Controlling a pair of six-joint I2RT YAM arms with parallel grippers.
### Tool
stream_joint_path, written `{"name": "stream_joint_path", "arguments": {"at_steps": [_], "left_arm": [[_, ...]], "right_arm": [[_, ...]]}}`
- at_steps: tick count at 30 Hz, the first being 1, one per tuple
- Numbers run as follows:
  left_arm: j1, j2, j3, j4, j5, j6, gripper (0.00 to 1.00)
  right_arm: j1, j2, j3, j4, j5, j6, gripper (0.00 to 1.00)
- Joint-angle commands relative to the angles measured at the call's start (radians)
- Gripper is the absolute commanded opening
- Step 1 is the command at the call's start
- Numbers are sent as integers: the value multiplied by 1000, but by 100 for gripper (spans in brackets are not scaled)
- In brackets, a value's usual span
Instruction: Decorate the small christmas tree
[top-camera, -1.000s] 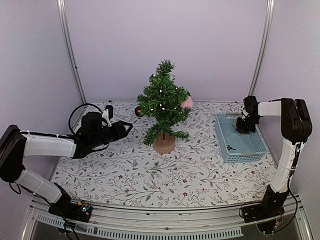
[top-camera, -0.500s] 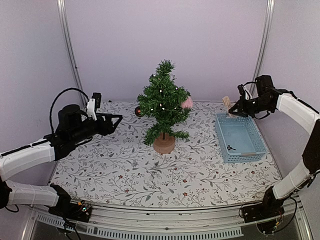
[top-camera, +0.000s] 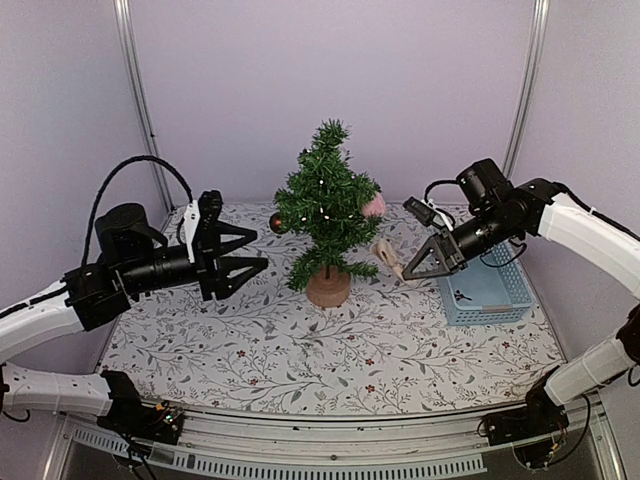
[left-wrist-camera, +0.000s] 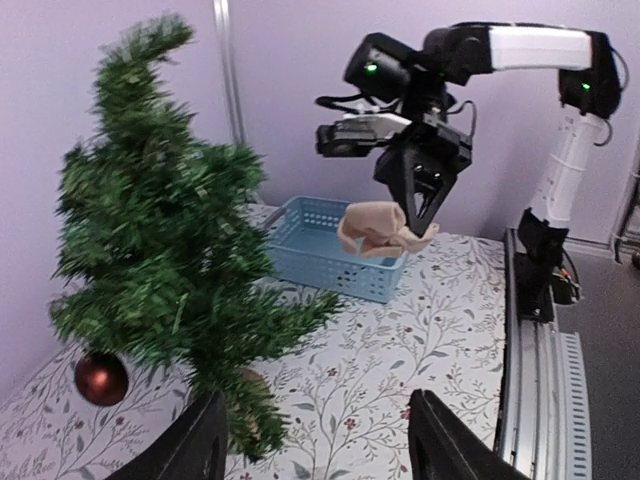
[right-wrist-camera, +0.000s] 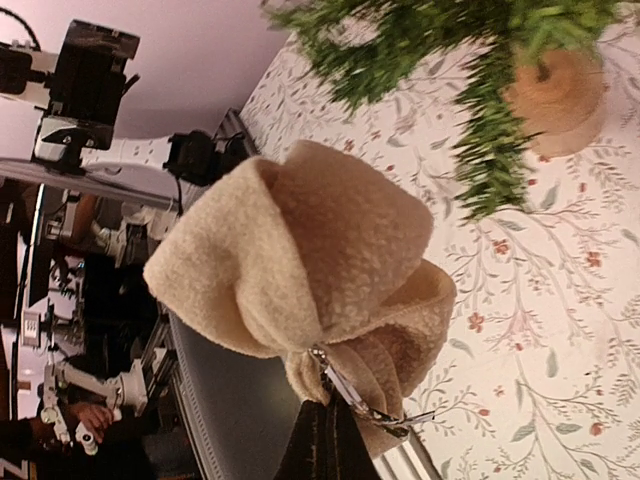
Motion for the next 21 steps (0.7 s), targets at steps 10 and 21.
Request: {"name": "stream_joint_path", "arguments": {"at_steps": [10, 21], "left_arm": [[-452, 372, 300, -188, -188, 415, 61], [-520, 370, 296, -188, -309, 457, 55]], "right_arm": [[292, 48, 44, -43, -149, -7, 0], [359, 109, 47, -34, -165, -10, 0]]}}
